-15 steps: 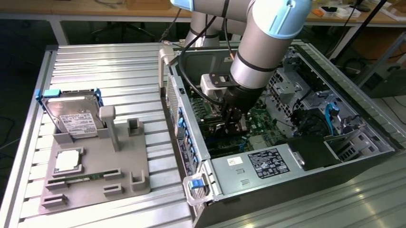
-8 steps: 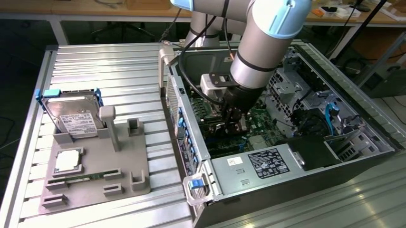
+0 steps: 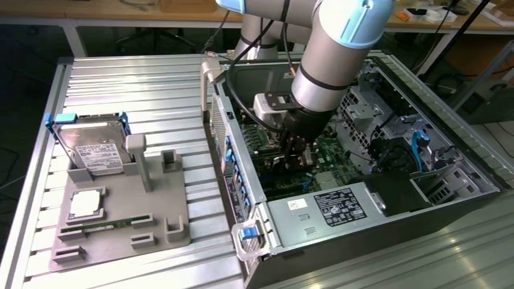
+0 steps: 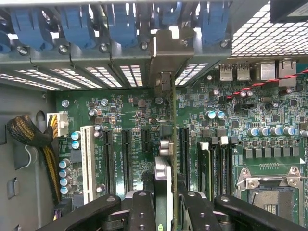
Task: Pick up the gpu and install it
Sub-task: 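Insert the gpu into the slot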
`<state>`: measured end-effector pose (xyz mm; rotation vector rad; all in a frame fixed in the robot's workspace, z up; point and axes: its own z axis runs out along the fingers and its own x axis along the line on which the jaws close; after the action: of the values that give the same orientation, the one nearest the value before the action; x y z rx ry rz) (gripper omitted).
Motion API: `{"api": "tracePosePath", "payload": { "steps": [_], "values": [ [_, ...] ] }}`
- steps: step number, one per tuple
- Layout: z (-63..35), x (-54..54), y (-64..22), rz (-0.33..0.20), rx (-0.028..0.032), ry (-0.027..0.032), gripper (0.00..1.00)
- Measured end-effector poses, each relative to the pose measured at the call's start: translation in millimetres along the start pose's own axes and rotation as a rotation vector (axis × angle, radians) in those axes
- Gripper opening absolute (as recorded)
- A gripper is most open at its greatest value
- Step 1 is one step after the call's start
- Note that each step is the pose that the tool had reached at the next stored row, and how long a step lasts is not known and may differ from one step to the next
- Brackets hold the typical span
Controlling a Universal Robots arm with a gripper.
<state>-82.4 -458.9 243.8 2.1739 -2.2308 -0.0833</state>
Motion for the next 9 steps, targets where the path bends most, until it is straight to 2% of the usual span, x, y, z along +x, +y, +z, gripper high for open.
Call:
{"api": "tracePosePath", "payload": {
  "steps": [4, 9],
  "values": [
    [0.7, 0.1, 0.0, -0.002, 0.0005, -0.0012, 0.27],
    [-0.1, 0.0, 0.0, -0.017, -0.0004, 0.0011, 0.27]
  ]
}}
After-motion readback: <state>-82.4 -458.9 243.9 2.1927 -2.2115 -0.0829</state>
